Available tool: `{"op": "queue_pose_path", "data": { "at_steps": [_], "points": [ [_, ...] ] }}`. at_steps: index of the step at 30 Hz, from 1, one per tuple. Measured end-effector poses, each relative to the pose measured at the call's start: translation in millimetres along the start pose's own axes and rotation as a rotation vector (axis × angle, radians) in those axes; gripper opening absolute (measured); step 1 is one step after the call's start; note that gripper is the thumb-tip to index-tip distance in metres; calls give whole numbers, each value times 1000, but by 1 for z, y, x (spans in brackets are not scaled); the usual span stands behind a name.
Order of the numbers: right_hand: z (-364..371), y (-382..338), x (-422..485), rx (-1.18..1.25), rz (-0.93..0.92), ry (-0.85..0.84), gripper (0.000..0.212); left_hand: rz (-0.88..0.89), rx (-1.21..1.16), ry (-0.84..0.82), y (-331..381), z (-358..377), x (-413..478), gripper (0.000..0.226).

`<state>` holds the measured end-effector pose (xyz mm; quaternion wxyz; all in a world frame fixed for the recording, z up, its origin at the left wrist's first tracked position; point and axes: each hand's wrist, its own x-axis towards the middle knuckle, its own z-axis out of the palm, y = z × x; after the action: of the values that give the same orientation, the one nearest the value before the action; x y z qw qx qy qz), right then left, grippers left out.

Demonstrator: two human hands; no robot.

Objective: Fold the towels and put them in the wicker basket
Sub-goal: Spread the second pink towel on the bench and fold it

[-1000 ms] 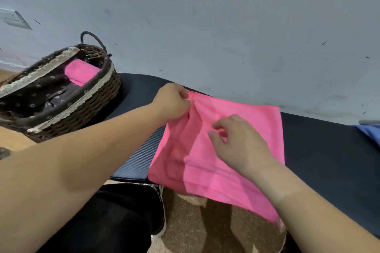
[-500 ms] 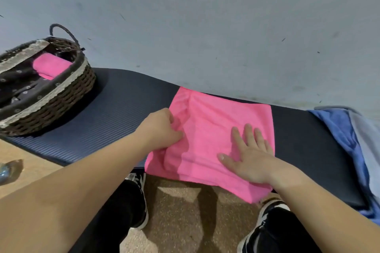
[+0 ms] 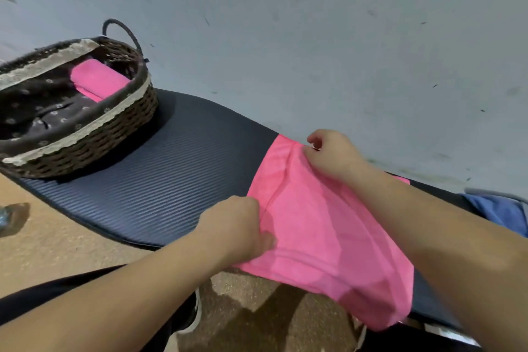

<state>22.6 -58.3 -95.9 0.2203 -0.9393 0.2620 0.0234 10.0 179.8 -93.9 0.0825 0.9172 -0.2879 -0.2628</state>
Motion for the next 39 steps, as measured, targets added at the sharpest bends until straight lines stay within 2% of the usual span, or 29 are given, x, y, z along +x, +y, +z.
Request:
{"op": "queue_pose_path", "data": {
  "at_steps": [2, 7, 11, 14, 16, 20, 23, 26, 28, 32, 34, 37, 39],
  "points": [
    [6, 0, 12, -43, 8, 4, 35, 46, -50, 12, -1, 3, -3, 31],
    [18, 7, 12, -33, -71, 112, 12, 130, -239, 77, -10, 6, -8, 29],
    [14, 8, -2, 49, -180, 294, 14, 170, -346, 167, -18, 4, -9, 23],
    [6, 3, -7, 148, -209, 363, 11, 163, -451, 134, -24, 8, -9, 17],
    [2, -1, -10, 85, -231, 378, 11, 161, -463, 98, -29, 12, -9, 13],
    [1, -2, -7, -79, -168, 347, 18, 150, -413, 95, -32, 13, -11, 17],
    [9, -7, -6, 110, -133, 327, 13, 121, -425, 87, -33, 10, -13, 30],
    [19, -18, -3, 327, -120, 178, 10, 91, -345, 64, -33, 14, -17, 45],
    [24, -21, 1, 301, -111, 114, 11, 92, -287, 90, -33, 16, -20, 45],
    [25, -27, 9, 181, -88, 137, 12, 115, -249, 136, -34, 9, -26, 37],
    [23, -35, 10, 80, -89, 154, 15, 95, -335, 76, -37, 0, -29, 32],
    [22, -48, 15, -77, -120, 158, 18, -22, -633, -40, -42, -10, -29, 27],
    [24, -51, 21, -158, -117, 121, 18, -88, -726, -57, -47, -14, -27, 21]
  ]
}}
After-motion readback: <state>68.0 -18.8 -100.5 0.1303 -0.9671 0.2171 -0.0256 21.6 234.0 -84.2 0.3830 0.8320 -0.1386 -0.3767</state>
